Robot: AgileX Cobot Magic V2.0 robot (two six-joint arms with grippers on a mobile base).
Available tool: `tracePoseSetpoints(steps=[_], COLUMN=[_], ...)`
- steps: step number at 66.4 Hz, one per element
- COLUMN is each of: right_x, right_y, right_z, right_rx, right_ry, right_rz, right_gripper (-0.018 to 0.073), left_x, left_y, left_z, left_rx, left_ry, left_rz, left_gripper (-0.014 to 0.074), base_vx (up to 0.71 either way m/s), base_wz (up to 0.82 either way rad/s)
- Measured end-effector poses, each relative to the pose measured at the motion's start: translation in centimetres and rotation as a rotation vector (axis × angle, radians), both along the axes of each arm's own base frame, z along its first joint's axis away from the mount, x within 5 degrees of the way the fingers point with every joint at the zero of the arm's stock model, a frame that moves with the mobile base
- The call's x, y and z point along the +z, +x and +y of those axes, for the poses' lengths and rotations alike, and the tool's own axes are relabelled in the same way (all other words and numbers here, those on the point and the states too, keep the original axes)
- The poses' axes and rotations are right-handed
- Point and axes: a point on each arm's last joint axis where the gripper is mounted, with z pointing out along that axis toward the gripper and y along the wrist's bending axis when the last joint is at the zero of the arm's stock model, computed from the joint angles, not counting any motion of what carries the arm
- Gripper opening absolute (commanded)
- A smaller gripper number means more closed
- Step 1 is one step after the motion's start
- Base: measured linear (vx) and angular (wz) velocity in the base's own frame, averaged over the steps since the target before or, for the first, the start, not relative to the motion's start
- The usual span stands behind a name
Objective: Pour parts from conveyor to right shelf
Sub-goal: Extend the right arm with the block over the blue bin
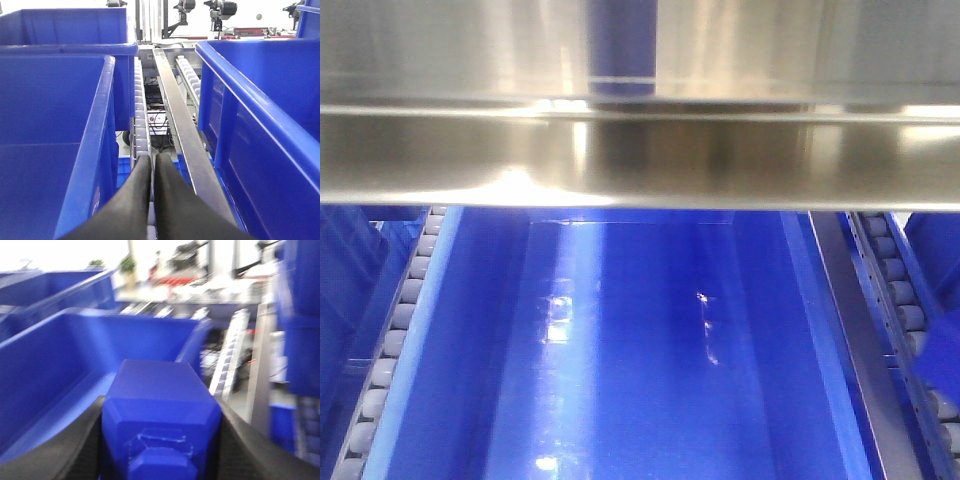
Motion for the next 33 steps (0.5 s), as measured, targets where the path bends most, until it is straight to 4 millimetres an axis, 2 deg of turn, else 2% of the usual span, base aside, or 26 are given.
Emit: tracePoseSetpoints(steps=[16, 33], right_x=[1.7, 3.8], right_y=[2.5, 6.9], right_z=[2.1, 6.8], right_rx=[0.179, 0.343], right_ry=[-0.117, -0.222], right_rz=[0.116, 0.281], right_gripper=[0.0015, 0.0025], left_x=[0.0, 0.0], left_y=[0.0, 0.0], left_z=[0.0, 0.0], left_rx=[0.000, 0.000], left_ry=[0.000, 0.000], left_rz=[0.000, 0.000], left_gripper=[-0.0006, -0.0006], base_vx=[0.00, 0.00], base_wz=[0.00, 0.00])
